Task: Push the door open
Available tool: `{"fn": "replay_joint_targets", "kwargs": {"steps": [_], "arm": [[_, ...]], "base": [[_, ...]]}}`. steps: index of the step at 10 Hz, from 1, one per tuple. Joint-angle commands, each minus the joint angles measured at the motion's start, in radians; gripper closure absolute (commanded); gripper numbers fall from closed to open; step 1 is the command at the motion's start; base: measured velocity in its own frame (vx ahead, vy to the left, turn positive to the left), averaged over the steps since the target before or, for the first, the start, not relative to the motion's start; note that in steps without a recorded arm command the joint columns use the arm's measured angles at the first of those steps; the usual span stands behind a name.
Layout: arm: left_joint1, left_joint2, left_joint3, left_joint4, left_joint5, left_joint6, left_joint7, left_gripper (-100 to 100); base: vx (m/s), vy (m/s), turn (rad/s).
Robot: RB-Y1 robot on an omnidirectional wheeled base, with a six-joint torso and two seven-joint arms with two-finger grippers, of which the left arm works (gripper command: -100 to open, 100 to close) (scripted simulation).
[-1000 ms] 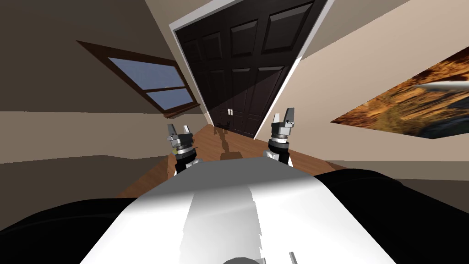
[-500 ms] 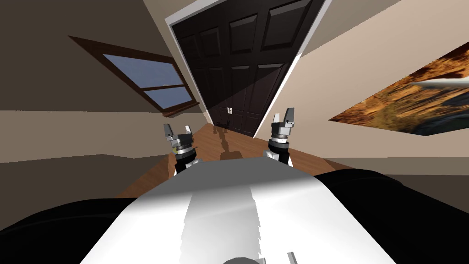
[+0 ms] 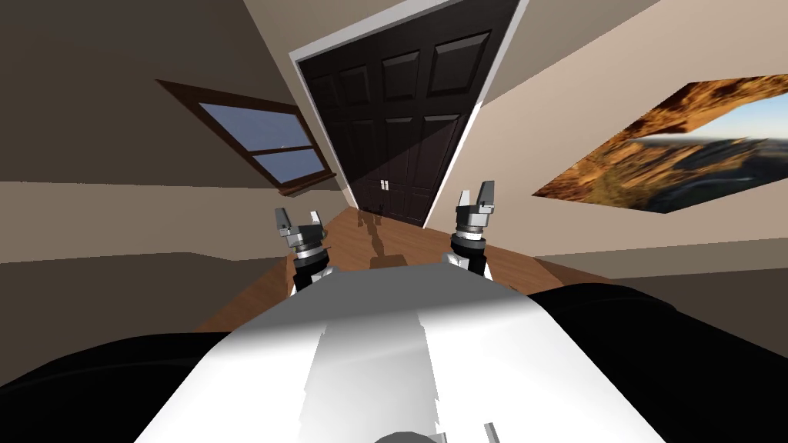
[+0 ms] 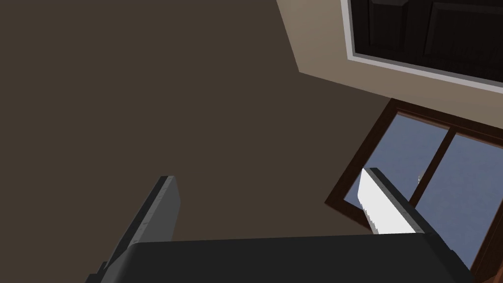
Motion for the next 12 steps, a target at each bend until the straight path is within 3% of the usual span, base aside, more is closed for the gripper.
{"fn": "replay_joint_targets", "kwargs": {"steps": [1,9,12], "arm": [[-0.001,0.002,0.006,0.004,0.000,-0.001,0.000,-100],[-0.023,0.021,0.069,0.051,-0.001,-0.005,-0.010,-100],[-0.040,0.032,0.117,0.087,-0.001,-0.008,-0.018,-100]], "base": [[-0.233,0.011,-0.052],[-0.204,0.012,-0.096],[-0.193,0.026,-0.204]]}}
